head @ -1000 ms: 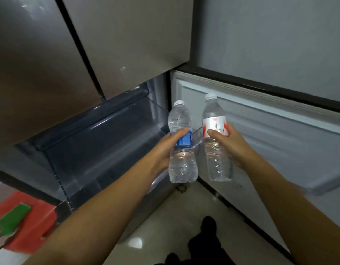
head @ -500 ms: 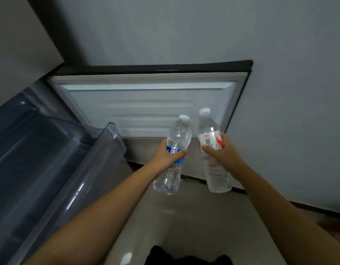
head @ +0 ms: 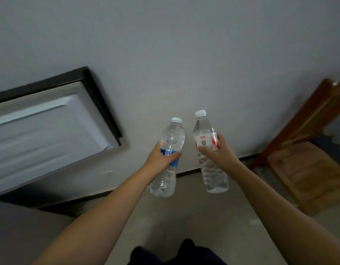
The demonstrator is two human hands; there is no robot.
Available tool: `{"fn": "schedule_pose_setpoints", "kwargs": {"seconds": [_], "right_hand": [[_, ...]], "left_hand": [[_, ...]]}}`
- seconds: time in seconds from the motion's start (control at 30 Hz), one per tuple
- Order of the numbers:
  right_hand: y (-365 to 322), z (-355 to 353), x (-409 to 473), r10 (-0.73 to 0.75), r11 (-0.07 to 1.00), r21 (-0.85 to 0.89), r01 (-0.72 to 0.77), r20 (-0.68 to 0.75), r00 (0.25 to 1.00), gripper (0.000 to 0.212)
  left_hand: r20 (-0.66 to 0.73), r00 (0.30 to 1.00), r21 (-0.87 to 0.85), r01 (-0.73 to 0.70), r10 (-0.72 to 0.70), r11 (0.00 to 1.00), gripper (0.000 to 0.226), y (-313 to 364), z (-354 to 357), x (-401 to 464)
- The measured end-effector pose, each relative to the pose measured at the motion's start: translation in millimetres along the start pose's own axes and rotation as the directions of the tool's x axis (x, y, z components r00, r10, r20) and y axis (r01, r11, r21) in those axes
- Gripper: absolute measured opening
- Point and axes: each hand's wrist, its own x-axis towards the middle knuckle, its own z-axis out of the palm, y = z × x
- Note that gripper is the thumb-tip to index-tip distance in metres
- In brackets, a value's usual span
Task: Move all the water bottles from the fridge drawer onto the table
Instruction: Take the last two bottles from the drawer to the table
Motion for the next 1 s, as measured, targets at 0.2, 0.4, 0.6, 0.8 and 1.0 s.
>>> {"fn": "schedule_pose_setpoints", "kwargs": {"seconds": [0.2,0.4,0.6,0.8,1.0], "right_hand": [[37,-90,-25,0.093,0.994,0.083,-0.073,-0.266,0.96,0.065],[83,-166,-52,0.259,0.957,0.248,-0.148,-0.511,0.82,0.071],[120,-228,-71,0.346,0.922,0.373,-0.106,-0.666,0.661,0.074],[140,-268,-94,0.414,0.885,0.465,-0.003,-0.785,0.46,0.062],[166,-278,-128,0.514,0.844,0.533,0.067,-0.838,0.185,0.054]], "left_hand": [[0.262,0.962,0.132,-0.112,0.074,0.985,0.046,42,94,42],[0.554,0.825,0.171,-0.247,0.114,0.954,0.042,79,206,68],[0.798,0.593,0.162,-0.387,0.11,0.908,0.04,120,311,92],[0.929,0.363,0.112,-0.47,0.076,0.875,0.04,161,404,100],[0.986,0.165,0.102,-0.571,-0.008,0.815,0.044,165,479,70]]}}
